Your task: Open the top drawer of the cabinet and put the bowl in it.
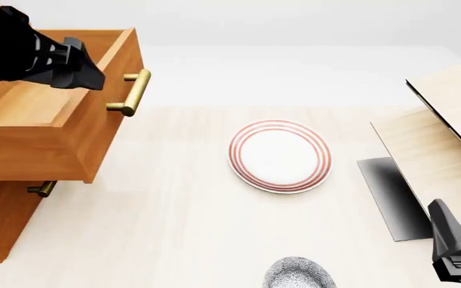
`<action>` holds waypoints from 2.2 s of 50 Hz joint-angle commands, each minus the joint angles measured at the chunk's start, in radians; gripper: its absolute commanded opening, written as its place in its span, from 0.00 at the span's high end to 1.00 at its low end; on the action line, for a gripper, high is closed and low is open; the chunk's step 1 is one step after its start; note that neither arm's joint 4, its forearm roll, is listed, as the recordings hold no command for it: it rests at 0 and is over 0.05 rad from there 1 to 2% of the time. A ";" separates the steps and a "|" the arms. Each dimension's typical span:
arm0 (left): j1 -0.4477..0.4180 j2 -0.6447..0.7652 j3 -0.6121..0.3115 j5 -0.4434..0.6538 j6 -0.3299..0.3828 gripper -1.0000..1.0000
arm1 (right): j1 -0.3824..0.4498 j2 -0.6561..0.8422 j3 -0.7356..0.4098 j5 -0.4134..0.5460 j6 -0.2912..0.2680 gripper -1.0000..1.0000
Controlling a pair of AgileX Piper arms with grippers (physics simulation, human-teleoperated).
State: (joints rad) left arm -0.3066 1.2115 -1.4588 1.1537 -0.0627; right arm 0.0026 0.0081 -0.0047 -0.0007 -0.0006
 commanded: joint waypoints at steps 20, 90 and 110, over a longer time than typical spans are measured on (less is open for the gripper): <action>-0.047 -0.069 -0.114 0.059 0.138 0.00 | -0.001 -0.001 0.001 0.000 0.000 0.00; -0.398 -0.085 0.109 -0.125 0.119 0.00 | 0.000 -0.001 0.001 0.000 0.000 0.00; -0.474 -0.057 0.256 -0.275 0.056 0.00 | -0.002 -0.001 0.001 0.000 0.001 0.00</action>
State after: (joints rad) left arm -0.7479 1.1462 -1.2711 0.9451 0.0192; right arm 0.0023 0.0082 -0.0047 -0.0007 -0.0004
